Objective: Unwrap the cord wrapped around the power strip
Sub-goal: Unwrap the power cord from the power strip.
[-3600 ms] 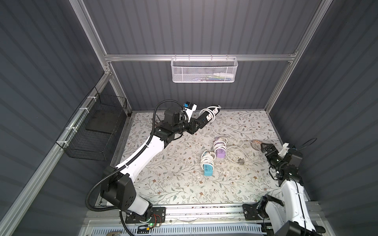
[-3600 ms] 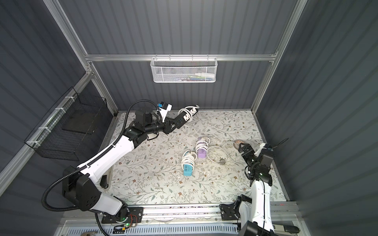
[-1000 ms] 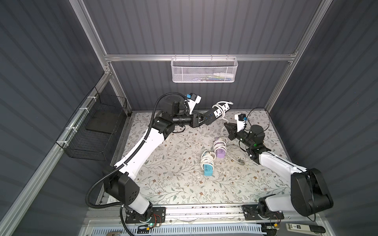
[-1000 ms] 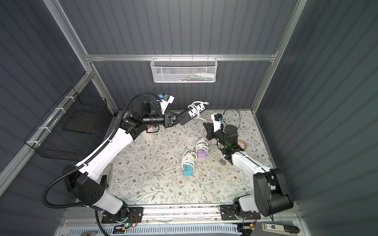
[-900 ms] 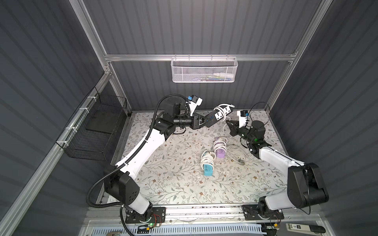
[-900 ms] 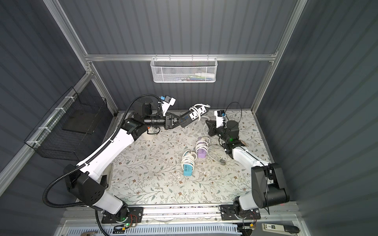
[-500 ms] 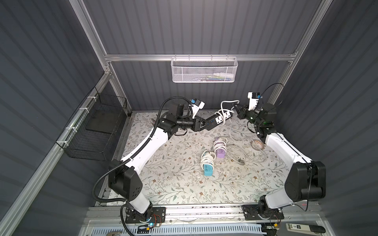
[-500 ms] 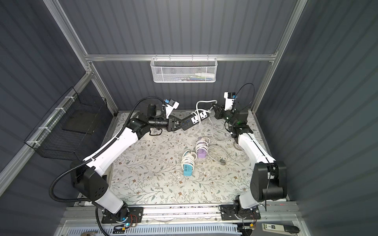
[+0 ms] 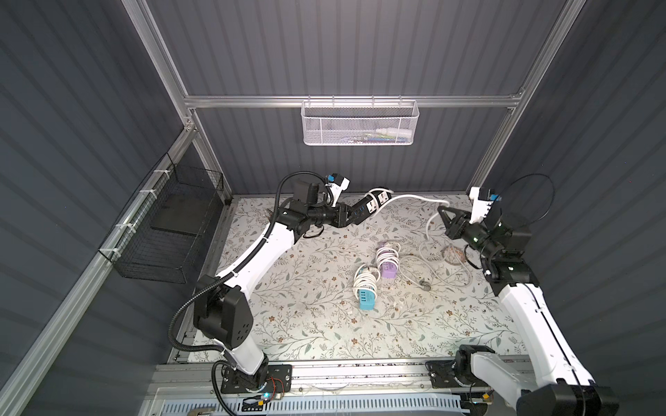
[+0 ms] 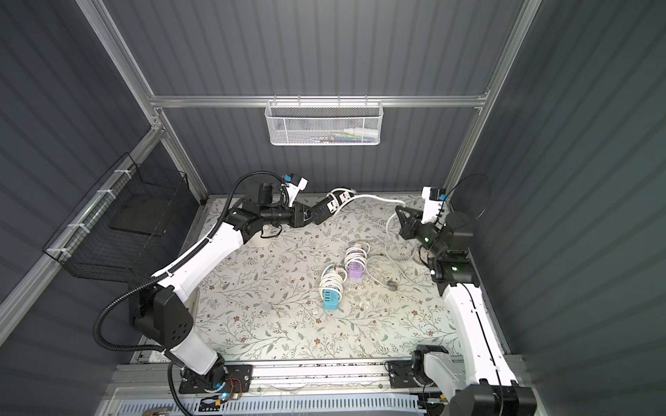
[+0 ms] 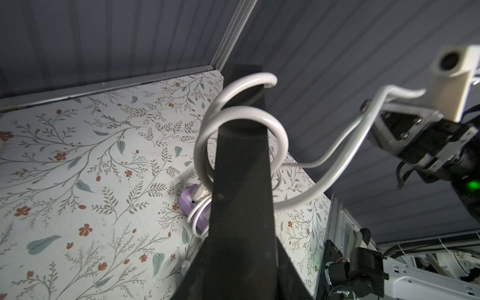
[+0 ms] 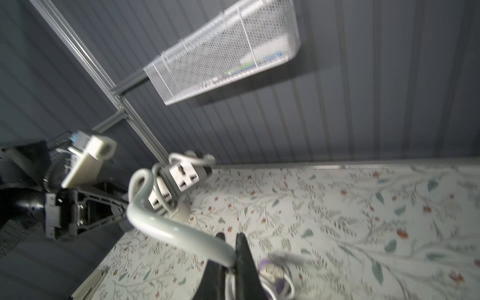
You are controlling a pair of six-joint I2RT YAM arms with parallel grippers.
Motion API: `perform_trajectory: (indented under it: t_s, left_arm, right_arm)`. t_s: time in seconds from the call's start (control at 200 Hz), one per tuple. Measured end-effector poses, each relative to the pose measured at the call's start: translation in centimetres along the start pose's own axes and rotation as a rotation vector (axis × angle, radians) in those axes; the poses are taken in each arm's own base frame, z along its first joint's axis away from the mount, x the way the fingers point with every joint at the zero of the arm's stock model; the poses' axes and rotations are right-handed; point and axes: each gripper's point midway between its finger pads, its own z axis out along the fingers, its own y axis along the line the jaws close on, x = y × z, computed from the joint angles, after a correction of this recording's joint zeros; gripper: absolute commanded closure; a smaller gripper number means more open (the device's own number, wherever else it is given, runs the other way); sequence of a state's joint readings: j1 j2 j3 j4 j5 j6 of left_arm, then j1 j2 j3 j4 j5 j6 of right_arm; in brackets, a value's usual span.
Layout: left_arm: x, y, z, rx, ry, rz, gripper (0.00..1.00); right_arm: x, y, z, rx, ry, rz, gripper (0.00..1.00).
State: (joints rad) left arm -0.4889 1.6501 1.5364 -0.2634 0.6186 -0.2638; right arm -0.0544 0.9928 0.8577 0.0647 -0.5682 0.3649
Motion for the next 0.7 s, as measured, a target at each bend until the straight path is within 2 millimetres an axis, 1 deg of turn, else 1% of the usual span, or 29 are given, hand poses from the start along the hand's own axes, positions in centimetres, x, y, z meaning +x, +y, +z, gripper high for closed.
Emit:
perform_trajectory:
  t_s: [0.12, 0.23, 0.31, 0.415, 0.5, 0.565, 0.62, 0.7]
  left_arm:
    - [-1.3, -1.0, -0.8, 0.012, -0.043, 0.024, 1.0]
    - [-2.3, -2.2, -1.2, 0.057, -0.076, 0.028, 1.0]
    - [-2.7, -3.1, -1.4, 0.101, -0.087, 0.028, 1.0]
    - [-2.6, -4.7, -1.2, 0.164, -0.081, 0.032, 1.0]
    - [-2.0, -6.7, -0.7, 0.226, -0.059, 0.039, 1.0]
    - [-1.1, -8.4, -0.4, 0.271, -0.035, 0.045, 1.0]
    - [-0.2, -9.4, -0.3, 0.298, -0.014, 0.046, 1.0]
    - [1.3, -10.4, -0.1, 0.331, 0.02, 0.041, 1.0]
  right_arm:
    - [5.2, -2.5, 0.5, 0.056, 0.112, 0.09, 1.0]
    - [9.2, -5.1, 1.8, 0.101, 0.206, 0.173, 1.0]
    - [11.1, -6.8, 3.3, 0.12, 0.251, 0.223, 1.0]
    - [13.0, -8.7, 5.4, 0.135, 0.295, 0.284, 1.0]
    - [13.6, -9.9, 7.3, 0.14, 0.317, 0.315, 1.0]
    - [13.1, -10.5, 8.6, 0.139, 0.318, 0.323, 1.0]
    - [12.1, -10.7, 9.7, 0.132, 0.304, 0.321, 1.0]
    - [9.3, -10.5, 11.1, 0.114, 0.262, 0.299, 1.0]
